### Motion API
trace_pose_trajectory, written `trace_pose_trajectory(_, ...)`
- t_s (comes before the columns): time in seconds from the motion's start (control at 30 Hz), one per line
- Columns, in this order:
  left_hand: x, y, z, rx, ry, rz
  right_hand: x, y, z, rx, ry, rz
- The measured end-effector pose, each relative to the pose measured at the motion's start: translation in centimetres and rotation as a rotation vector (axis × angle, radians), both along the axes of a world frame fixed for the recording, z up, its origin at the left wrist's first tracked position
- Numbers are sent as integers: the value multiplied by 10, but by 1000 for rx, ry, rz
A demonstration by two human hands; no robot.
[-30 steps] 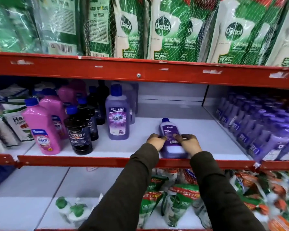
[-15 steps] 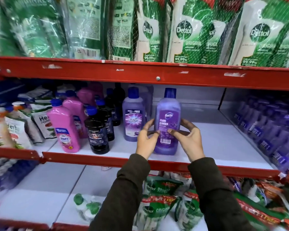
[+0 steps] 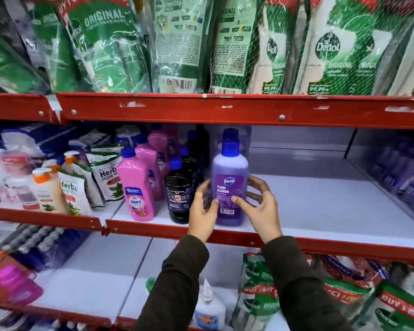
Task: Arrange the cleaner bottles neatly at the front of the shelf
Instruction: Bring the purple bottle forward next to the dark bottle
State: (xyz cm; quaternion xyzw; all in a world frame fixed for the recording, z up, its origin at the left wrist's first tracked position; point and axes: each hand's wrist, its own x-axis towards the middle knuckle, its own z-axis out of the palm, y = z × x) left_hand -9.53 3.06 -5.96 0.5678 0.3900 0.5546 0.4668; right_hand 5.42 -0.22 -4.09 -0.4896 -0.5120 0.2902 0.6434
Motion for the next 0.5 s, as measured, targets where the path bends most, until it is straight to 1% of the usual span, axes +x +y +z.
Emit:
trace_pose_trajectory(0.17, 1, 3, 0, 2, -39, 3, 0, -2, -9, 38, 61, -35)
trace_pose_trajectory(0.27, 2, 1, 0, -14, -11, 22, 0, -5, -12, 38, 80, -44)
trace_pose_trajectory(0.33, 3, -1, 0, -33, 8, 38, -3, -7, -13, 33, 70, -81)
trace_pose_trajectory(0.43, 2, -3, 0, -53, 46, 67, -7, -7, -17, 20, 16, -193)
trace_pose_trajectory(0.5, -1, -8, 1, -57, 47, 60, -9, -6, -18, 1, 16, -206)
